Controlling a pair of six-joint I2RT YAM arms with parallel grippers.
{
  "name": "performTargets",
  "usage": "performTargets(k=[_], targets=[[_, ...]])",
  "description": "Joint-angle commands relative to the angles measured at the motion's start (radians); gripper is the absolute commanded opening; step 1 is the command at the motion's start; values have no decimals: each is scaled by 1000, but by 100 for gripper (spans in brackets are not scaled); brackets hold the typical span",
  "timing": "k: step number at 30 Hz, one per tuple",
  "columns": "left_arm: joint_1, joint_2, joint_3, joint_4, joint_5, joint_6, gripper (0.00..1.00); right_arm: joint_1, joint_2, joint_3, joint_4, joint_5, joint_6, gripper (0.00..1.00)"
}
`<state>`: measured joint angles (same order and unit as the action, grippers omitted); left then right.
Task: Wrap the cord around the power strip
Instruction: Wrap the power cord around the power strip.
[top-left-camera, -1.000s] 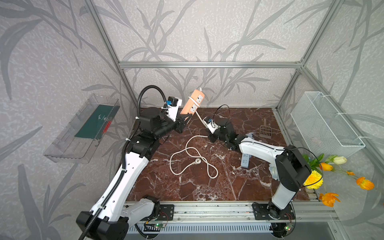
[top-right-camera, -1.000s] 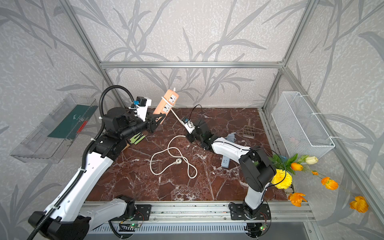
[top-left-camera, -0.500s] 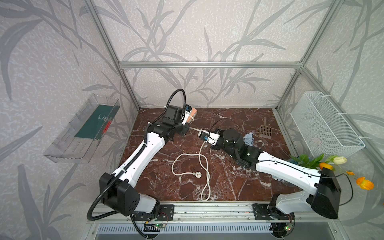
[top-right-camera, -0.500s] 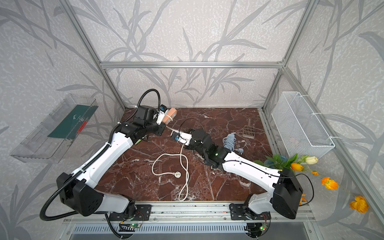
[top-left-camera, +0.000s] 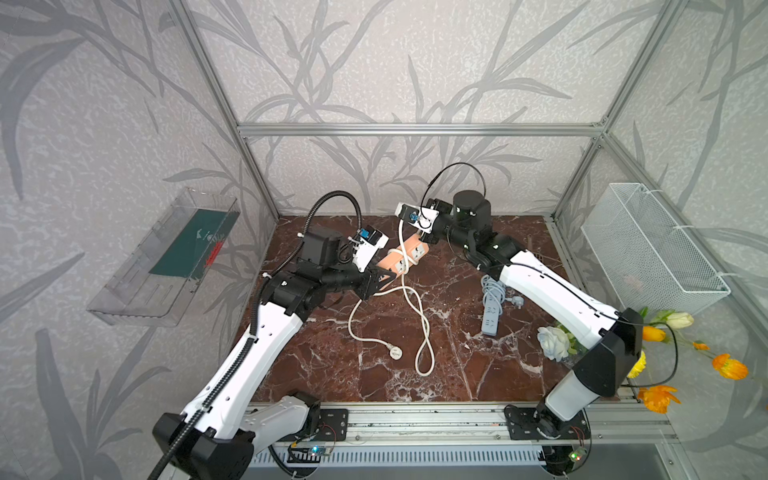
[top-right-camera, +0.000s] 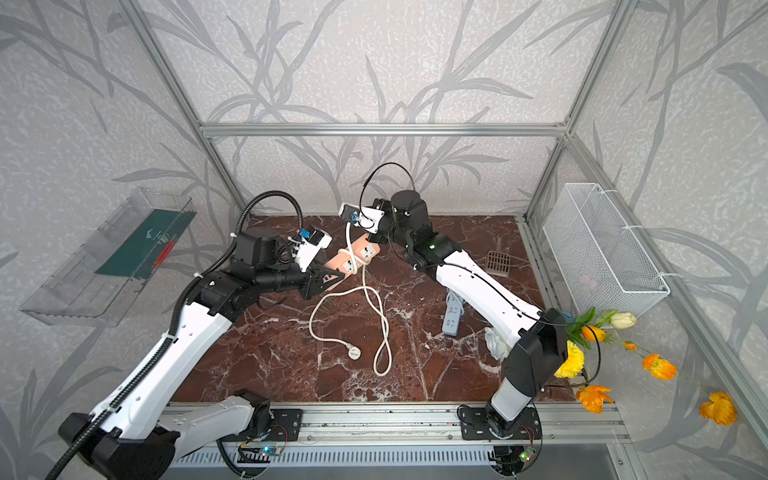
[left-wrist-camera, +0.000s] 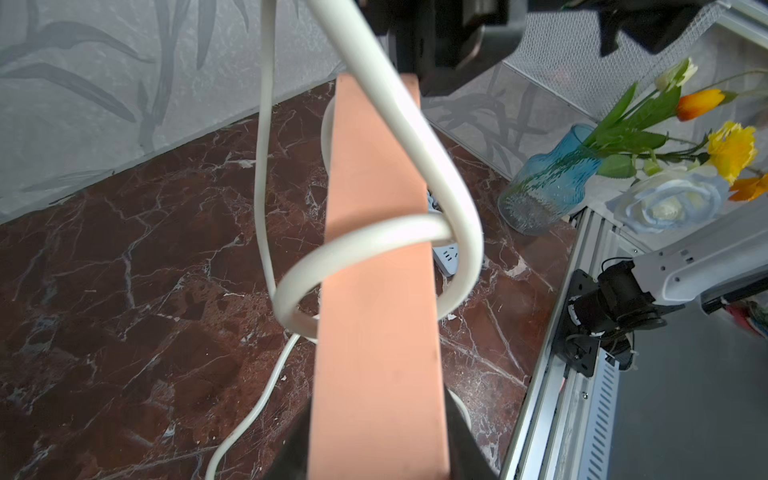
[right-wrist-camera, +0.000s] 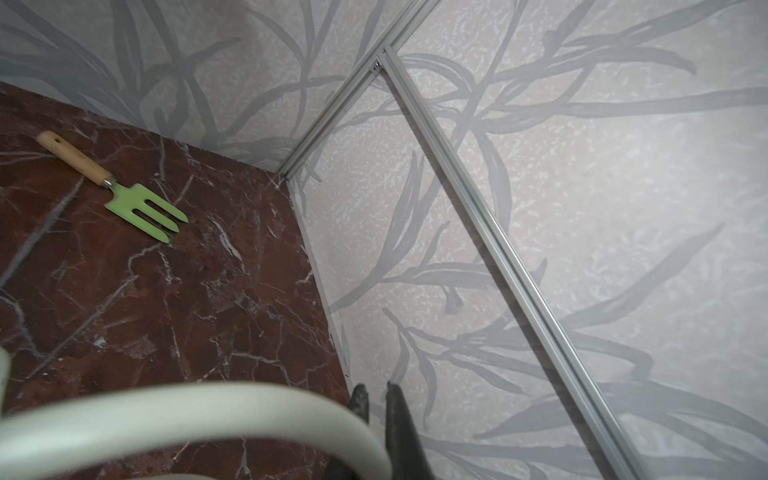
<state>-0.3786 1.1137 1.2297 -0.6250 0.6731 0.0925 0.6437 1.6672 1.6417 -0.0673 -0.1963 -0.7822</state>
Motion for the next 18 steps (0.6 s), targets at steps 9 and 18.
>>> performTargets(k=[9,18], targets=[[-29,-69,-9,591,433,-281,0,-171,141,-19,195,-447,474,26],[-29,6,112,607,315,-269,0,-168,151,-194,568,-359,778,45]])
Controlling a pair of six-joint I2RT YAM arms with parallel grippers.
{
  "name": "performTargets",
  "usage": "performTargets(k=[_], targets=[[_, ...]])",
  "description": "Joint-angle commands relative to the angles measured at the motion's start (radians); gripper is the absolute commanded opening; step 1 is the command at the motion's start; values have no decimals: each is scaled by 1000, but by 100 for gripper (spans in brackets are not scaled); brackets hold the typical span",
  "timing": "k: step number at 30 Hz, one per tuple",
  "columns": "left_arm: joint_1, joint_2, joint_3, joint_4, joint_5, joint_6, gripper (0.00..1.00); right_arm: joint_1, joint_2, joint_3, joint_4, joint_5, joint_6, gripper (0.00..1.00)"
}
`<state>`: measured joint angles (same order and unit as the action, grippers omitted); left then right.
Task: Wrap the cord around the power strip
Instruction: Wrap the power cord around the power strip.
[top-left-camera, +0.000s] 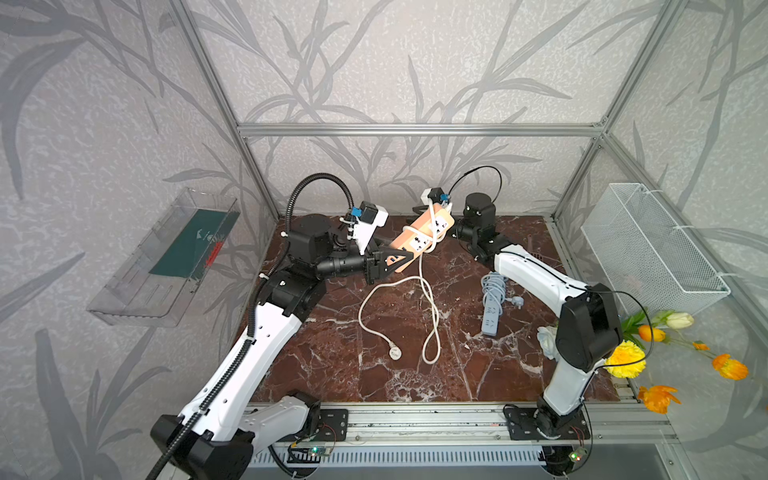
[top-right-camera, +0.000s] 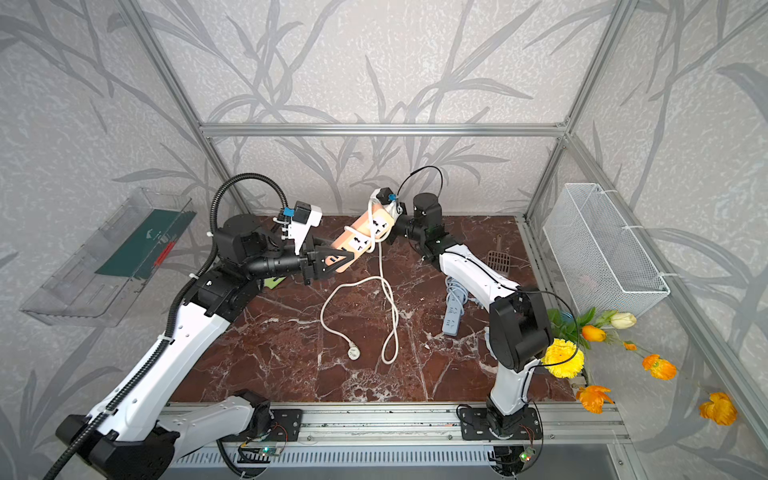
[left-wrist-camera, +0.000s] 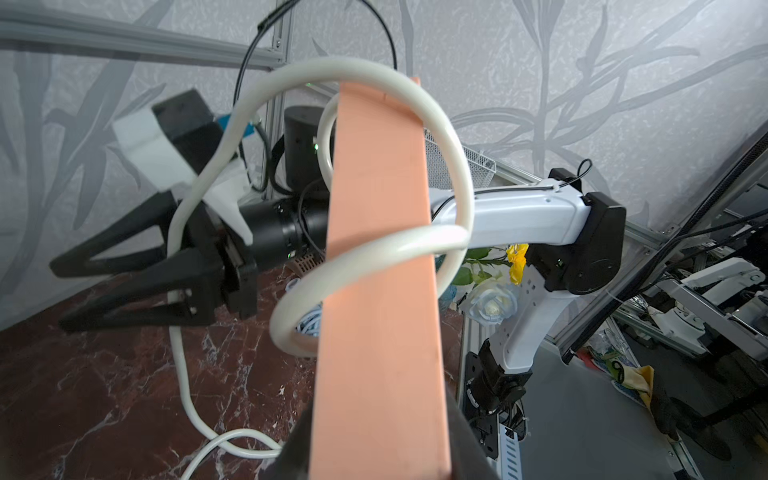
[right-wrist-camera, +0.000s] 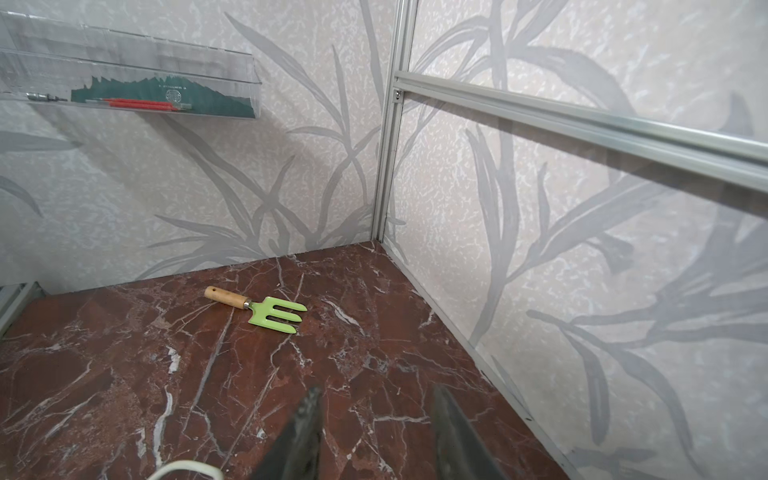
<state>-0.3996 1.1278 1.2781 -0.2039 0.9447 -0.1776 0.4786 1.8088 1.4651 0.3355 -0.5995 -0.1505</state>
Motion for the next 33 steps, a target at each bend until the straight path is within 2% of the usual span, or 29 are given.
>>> performTargets(k=[1,5,11,16,17,21,24,29,31,33], targets=[[-8,-6,61,210,27,-6,0,-2,11,-33,187,53,169,46],[-8,4,73,284,-70,-23,0,24,25,-119,285,164,264,49],[-8,34,127,366,-149,-68,0,109,72,-231,340,343,251,51],[-5,42,125,431,-221,-106,0,168,146,-218,303,434,269,51],[-6,44,117,454,-233,-120,0,194,161,-198,269,456,250,49],[-4,58,107,476,-293,-128,0,308,207,-135,148,503,127,25],[9,51,143,337,-347,-30,0,335,183,-187,135,558,95,12],[104,10,178,153,-480,54,0,284,84,-345,92,642,23,5],[142,-3,187,100,-562,68,0,265,29,-399,57,680,-24,4],[160,5,219,-7,-713,138,0,265,-47,-449,28,718,-109,3]])
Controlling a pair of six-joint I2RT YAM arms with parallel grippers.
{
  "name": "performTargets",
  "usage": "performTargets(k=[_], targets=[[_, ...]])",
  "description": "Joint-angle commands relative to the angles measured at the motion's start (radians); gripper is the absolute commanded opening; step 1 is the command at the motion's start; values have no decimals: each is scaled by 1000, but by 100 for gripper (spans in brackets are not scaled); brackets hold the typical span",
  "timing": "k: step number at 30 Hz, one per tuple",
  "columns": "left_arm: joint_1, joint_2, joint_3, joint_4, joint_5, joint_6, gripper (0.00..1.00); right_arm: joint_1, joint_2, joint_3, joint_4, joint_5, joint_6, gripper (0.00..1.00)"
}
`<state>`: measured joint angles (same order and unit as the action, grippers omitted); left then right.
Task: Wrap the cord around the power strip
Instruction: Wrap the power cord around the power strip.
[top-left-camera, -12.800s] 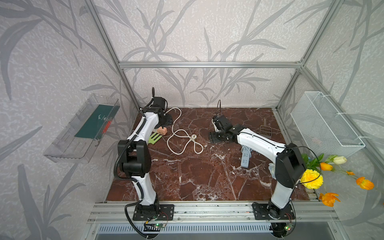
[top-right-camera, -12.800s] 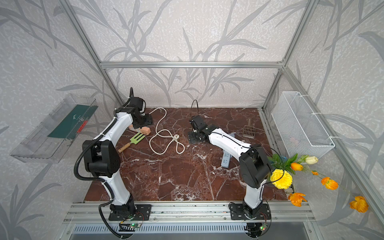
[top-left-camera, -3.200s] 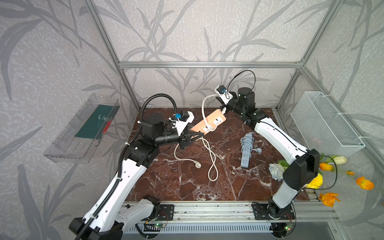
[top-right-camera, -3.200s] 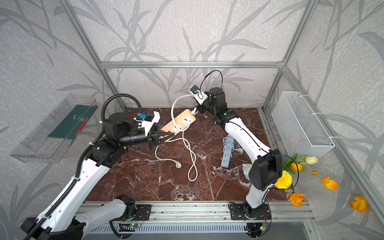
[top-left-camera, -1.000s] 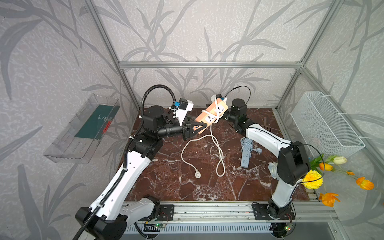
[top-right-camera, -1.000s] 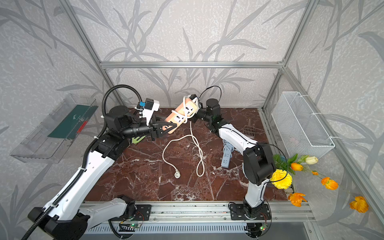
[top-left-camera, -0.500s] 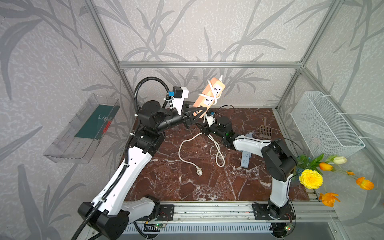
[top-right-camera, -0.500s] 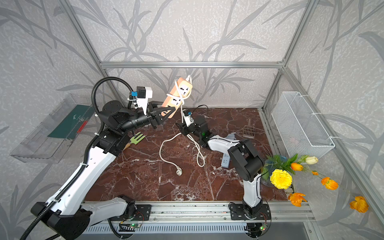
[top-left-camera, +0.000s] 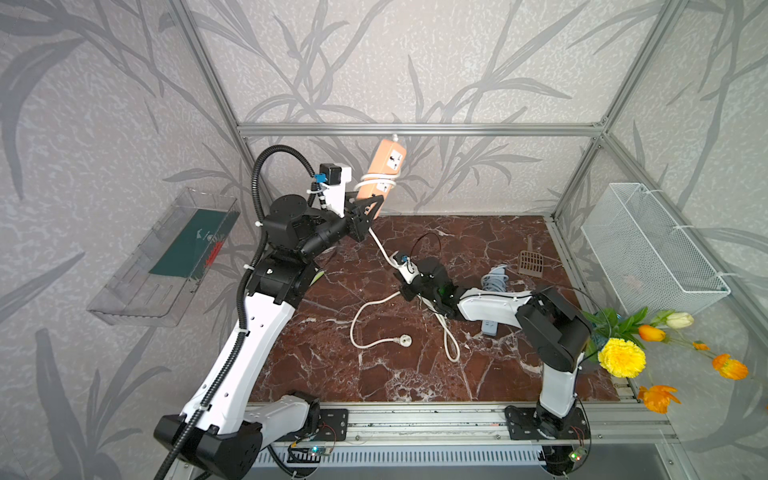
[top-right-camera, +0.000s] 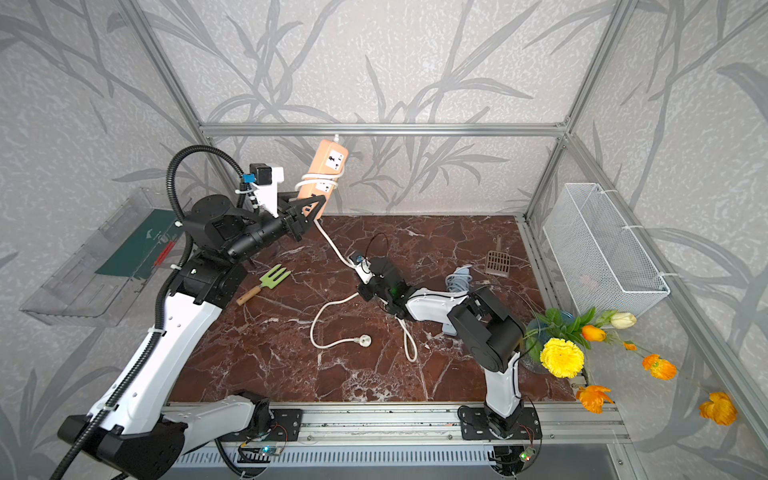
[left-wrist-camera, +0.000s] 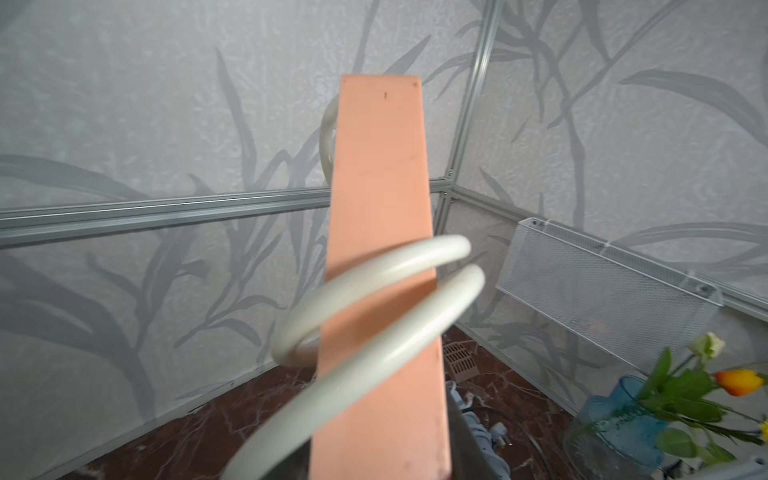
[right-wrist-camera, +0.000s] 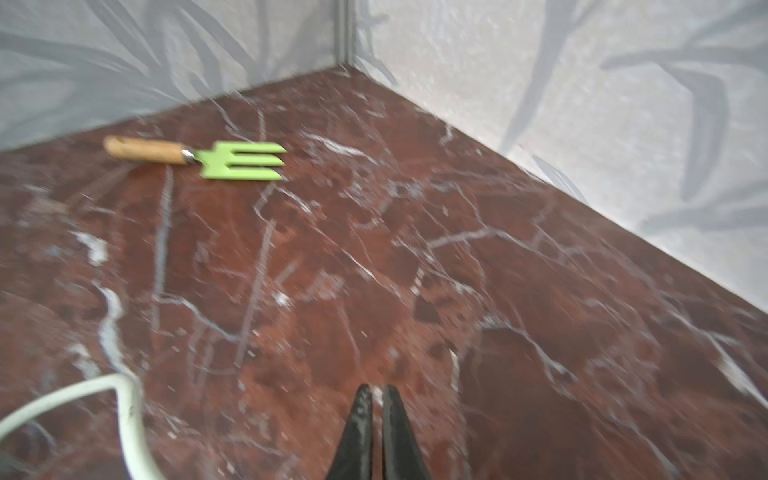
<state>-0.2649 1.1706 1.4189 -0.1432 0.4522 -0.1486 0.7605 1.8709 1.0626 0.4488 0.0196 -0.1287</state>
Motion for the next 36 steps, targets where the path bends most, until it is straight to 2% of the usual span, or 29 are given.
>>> performTargets(k=[1,3,5,9,11,14,18,21,25,28,33,36], targets=[[26,-28,93,-118,-289,154,0,-16,-150,-67,-88,107,-160,2],[27,11,126,-243,-423,229,0,-7,-255,-107,-93,138,-236,0],[27,49,138,-338,-495,278,0,7,-340,-116,-109,175,-329,0],[10,138,103,-490,-563,343,0,28,-495,-89,-108,176,-509,0],[-14,166,77,-538,-550,353,0,33,-537,-40,-114,146,-564,0],[-67,186,53,-595,-441,336,0,35,-523,91,-143,141,-669,0],[-116,169,12,-685,-191,299,0,16,-417,286,-195,120,-790,0],[-131,115,-43,-754,13,332,0,-17,-331,415,-242,67,-806,0],[-135,-59,-175,-659,249,312,0,-123,-223,561,-320,-63,-666,0],[-134,-166,-217,-538,409,281,0,-196,-119,646,-362,-171,-548,0],[-135,-173,-179,-397,554,215,0,-200,3,702,-394,-251,-464,0],[-134,-196,-186,-230,528,146,0,-190,14,627,-310,-276,-355,0]])
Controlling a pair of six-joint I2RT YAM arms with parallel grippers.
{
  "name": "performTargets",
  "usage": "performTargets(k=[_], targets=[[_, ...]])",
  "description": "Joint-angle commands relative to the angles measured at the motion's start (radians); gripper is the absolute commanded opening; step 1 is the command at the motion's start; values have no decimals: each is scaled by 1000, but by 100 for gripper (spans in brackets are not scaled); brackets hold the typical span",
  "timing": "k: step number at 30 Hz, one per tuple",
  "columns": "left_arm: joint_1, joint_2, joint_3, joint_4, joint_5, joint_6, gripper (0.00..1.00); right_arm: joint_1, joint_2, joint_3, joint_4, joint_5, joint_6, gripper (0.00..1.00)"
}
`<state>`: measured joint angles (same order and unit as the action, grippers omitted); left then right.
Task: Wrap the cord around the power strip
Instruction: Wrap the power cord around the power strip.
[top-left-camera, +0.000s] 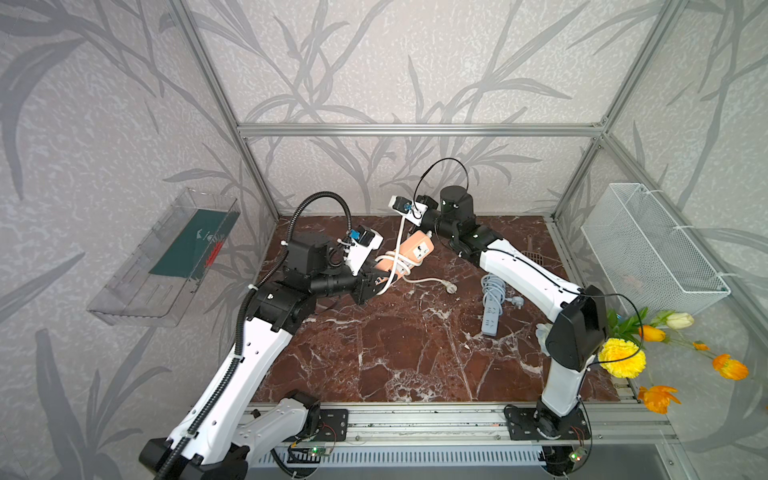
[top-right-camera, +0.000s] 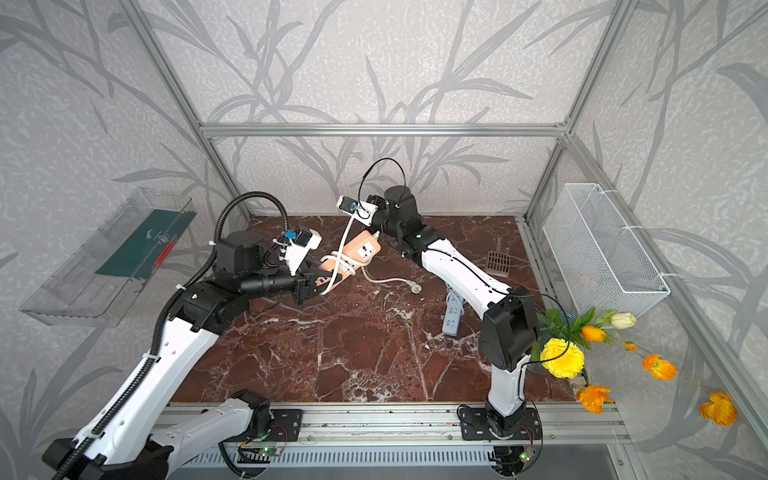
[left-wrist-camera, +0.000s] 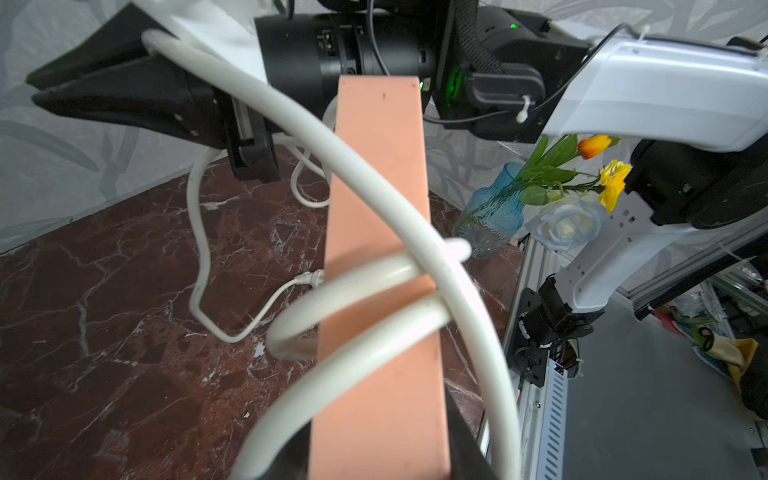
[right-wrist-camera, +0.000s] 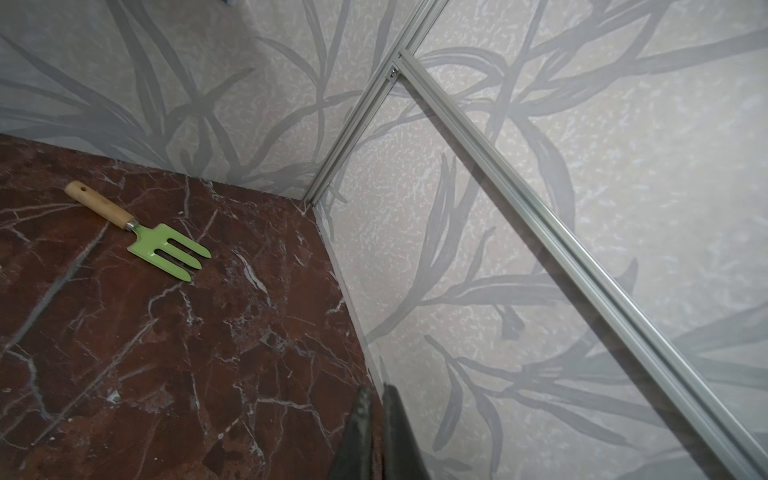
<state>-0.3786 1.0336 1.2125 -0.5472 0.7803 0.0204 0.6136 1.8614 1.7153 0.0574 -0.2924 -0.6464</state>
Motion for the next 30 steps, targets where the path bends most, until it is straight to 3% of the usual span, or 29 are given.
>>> performTargets(k=[1,3,5,10,17,22,24,30], targets=[[-19,-62,37,190,151,-39,0,-46,24,-68,129,37,222,0],[-20,-72,52,273,44,-77,0,-50,19,-154,232,31,333,2],[-19,-55,95,308,24,-91,0,-54,23,-225,346,7,467,8],[-25,16,172,271,-33,-84,0,-53,26,-311,566,-5,718,34],[-24,75,227,187,-135,-26,0,-55,-42,-364,548,56,745,56],[-25,122,307,150,-226,-32,0,-52,-100,-500,499,254,756,83],[-25,144,338,133,-268,-41,0,-53,-128,-563,538,306,766,97],[-30,204,376,104,-314,-79,0,-47,-232,-551,385,434,764,100]])
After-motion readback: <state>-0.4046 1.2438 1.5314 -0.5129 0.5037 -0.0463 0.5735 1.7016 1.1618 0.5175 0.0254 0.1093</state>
